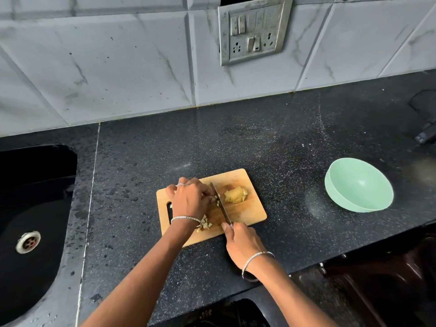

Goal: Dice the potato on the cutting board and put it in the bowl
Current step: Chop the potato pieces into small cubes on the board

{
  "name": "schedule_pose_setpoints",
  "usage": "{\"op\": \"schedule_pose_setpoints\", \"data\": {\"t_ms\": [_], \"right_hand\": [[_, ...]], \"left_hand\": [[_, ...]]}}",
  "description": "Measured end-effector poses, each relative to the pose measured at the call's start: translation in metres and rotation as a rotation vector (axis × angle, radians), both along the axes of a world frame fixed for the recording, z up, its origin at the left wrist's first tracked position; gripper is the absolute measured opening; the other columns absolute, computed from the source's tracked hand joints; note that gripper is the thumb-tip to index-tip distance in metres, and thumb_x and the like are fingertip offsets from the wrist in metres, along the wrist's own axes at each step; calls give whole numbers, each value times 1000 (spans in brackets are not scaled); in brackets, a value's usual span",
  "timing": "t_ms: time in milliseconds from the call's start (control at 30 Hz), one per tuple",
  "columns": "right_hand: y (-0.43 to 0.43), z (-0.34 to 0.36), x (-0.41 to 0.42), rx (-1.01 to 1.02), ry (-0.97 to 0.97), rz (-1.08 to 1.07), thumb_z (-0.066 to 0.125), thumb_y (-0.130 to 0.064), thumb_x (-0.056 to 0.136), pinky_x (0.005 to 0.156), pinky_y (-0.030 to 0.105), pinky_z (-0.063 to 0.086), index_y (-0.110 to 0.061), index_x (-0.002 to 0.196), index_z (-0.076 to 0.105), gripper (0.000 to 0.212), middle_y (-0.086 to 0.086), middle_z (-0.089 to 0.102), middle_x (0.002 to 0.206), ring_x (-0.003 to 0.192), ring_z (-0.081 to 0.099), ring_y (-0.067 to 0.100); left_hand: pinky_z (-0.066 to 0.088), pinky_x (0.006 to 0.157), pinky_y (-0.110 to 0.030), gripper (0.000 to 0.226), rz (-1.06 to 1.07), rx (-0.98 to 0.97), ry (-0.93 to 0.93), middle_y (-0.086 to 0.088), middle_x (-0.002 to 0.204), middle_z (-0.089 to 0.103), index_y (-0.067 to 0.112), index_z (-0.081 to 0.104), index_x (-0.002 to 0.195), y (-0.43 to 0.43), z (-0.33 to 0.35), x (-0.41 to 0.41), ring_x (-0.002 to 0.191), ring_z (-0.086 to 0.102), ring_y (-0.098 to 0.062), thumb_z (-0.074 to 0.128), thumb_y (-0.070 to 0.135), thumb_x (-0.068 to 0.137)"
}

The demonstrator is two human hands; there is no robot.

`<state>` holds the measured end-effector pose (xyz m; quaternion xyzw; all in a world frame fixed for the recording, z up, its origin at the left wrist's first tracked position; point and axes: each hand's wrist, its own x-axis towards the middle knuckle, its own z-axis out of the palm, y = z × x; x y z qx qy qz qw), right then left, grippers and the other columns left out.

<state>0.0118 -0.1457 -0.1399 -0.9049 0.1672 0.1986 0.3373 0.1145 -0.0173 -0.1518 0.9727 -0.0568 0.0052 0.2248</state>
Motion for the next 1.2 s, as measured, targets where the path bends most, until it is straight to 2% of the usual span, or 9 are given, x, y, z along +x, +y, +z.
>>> {"op": "schedule_pose_setpoints", "data": {"t_ms": [200,333,500,600,700,800,933,1033,1200], "right_hand": [[4,4,-23,-188,-94,69,30,-44,103,68,35,43,-16,104,55,37,9,64,102,97,63,32],[-2,6,-29,-215,-159,48,28,-46,102,63,36,36,-18,101,51,36,10,65,98,95,63,35],[-3,8,-11,-206,-115,15,30,-45,102,66,34,38,-17,104,54,37,9,64,104,99,63,34],[4,6,-8,-127,-53,60,33,-48,101,76,37,45,-15,105,56,40,11,64,107,101,62,35],[4,3,-8,-29,-47,29,33,-52,100,78,38,47,-15,98,59,45,10,66,100,96,62,34],[-4,1,-3,155,-53,-70,38,-54,97,60,33,43,-19,79,61,46,-3,62,73,69,59,23],[-7,9,-1,413,18,-174,44,-53,97,39,23,25,-14,76,56,46,-6,44,56,40,34,9],[-7,16,-5,602,117,-242,46,-53,96,37,20,18,-10,84,53,45,-5,37,52,37,25,9],[-10,17,-9,729,187,-253,48,-55,95,39,20,13,-12,85,50,45,-3,32,54,42,20,10]], "left_hand": [[21,83,-39,9,107,40,-62,11,98,60,28,73,76,-5,-1,-8,99,45,-18,66,21,77],[19,84,-38,12,105,106,-82,11,107,60,28,74,87,7,1,-10,104,45,-19,64,35,84],[27,84,-41,10,91,97,-126,14,104,60,34,72,87,16,5,-11,100,47,-17,63,37,83],[27,82,-40,13,92,50,-138,13,105,59,37,69,93,18,8,-10,101,48,-17,63,33,83],[28,81,-39,18,37,27,-122,16,105,58,41,68,94,22,11,-11,101,49,-16,66,31,79],[26,81,-38,20,-21,18,-81,18,108,56,43,67,95,24,14,-14,102,48,-14,72,39,76],[33,85,-41,24,9,-83,-27,19,100,55,41,68,89,24,11,-14,98,48,-13,77,51,69],[40,85,-47,22,26,-132,-13,18,93,56,40,69,84,25,8,-12,95,50,-16,79,49,67],[24,78,-35,20,49,-88,-27,16,96,60,36,70,86,19,13,-15,98,49,-13,79,46,70]]}}
